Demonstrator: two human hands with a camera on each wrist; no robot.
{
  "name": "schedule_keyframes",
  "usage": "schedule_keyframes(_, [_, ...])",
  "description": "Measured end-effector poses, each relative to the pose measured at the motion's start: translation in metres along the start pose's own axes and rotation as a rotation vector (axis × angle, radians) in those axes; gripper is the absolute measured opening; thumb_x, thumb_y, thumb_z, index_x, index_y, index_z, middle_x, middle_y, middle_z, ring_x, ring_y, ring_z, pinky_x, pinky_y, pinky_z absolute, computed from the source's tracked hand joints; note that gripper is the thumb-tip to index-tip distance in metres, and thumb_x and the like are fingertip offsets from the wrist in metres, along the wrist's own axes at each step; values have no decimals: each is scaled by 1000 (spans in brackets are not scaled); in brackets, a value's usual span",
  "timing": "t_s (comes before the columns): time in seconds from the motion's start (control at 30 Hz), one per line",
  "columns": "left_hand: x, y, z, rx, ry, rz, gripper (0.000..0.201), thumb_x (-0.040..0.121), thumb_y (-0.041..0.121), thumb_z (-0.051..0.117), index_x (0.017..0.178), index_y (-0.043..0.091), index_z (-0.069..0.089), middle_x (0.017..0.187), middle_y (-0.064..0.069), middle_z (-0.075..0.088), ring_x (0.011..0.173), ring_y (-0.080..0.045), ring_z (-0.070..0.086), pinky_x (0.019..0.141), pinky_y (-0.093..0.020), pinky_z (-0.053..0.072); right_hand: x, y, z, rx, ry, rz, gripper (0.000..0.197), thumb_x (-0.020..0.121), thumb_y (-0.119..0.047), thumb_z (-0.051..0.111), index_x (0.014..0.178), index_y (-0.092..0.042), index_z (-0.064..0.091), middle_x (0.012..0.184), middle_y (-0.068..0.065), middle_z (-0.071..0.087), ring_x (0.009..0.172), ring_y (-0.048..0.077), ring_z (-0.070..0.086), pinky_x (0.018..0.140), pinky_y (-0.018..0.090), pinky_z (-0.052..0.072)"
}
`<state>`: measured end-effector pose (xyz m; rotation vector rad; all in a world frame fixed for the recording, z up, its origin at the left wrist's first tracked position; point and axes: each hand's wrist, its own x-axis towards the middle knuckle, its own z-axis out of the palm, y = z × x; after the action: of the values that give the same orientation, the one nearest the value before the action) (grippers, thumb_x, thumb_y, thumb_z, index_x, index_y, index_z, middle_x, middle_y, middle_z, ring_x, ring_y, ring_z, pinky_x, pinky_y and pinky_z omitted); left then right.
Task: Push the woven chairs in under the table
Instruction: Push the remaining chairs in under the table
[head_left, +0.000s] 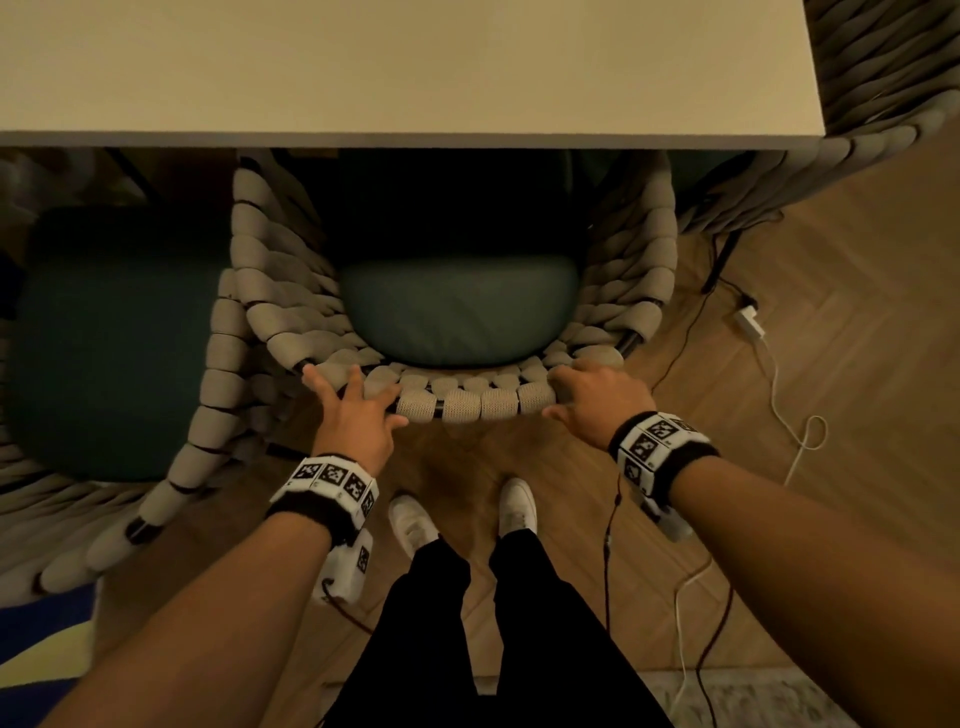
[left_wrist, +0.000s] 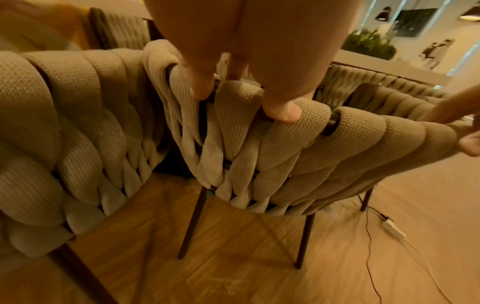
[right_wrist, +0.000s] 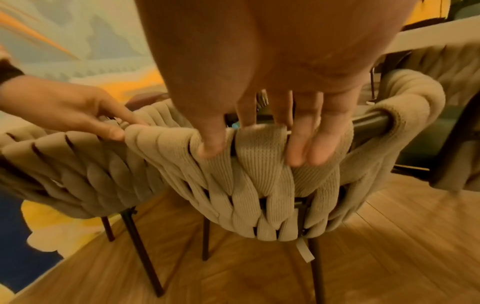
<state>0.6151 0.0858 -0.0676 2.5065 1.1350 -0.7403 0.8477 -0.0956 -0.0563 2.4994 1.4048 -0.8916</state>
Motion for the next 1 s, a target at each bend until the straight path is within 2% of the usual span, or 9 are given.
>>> schedule_keyframes(0.1, [6,-2,1,1,-6,-11,48,100,39,46,146,34,39,160,-16,18,140,-56,-18,115,-63,0,6,0,5,-2,20,-3,39,89,-56,54,115,-28,53,110,3,60,97,26,59,73,40,53])
schedule_keyframes(0.23, [6,-5,3,-26,-1,15,48,99,40,46,146,33,40,160,-14,20,140,-56,-18,115,-62,-7,5,5,10,-25,60,-19,40,90,-57,52,119,-29,50,111,5,59,95,26,59,72,41,54])
schedule_keyframes(0.37, [-6,-14,0,-274,72,1,58,94,39,58,147,32,37,163,-5,15,147,-40,-15,120,-54,7,-3,0,10,46,88,0,41,90,-52,55,123,-27,50,120,3,55,98,25,58,71,35,48])
schedule_keyframes(0.47, [-26,-34,-2,-523,228,-52,53,91,30,64,141,27,47,158,-6,27,146,-30,21,117,-45,26,-16,-14,10,245,216,59,35,89,-43,60,115,-21,52,117,4,50,92,24,56,69,32,44])
schedule_keyframes(0.53, [-44,-54,2,-639,299,-130,36,92,26,63,127,21,60,135,-9,55,123,-27,51,103,-39,43,-21,-33,12,350,229,62,26,89,-39,61,105,-20,54,102,1,51,87,23,55,69,33,45])
schedule_keyframes(0.63, [-69,-90,12,-713,249,-311,14,93,25,61,104,21,70,100,-6,71,90,-19,61,81,-29,46,-20,-77,18,510,82,74,15,88,-37,63,91,-23,59,86,-3,60,85,20,59,75,37,52])
schedule_keyframes(0.83, [-121,-190,34,-849,309,-498,11,93,23,59,86,27,67,75,5,70,82,-23,67,82,-41,55,-17,-208,37,579,-141,-28,13,88,-35,65,84,-23,62,80,-8,60,76,10,56,63,24,41])
schedule_keyframes(0.9, [-136,-233,44,-881,340,-540,10,94,23,58,90,22,68,75,2,70,83,-25,67,82,-42,55,-15,-259,46,591,-184,-58,14,89,-34,65,86,-21,64,81,-8,61,74,4,55,67,25,43])
schedule_keyframes(1.0, [-156,-306,65,-931,361,-612,13,95,23,56,92,18,68,73,1,70,82,-25,68,88,-43,54,-11,-335,67,685,-274,-6,13,87,-36,66,84,-24,65,86,-3,70,82,14,67,79,34,56])
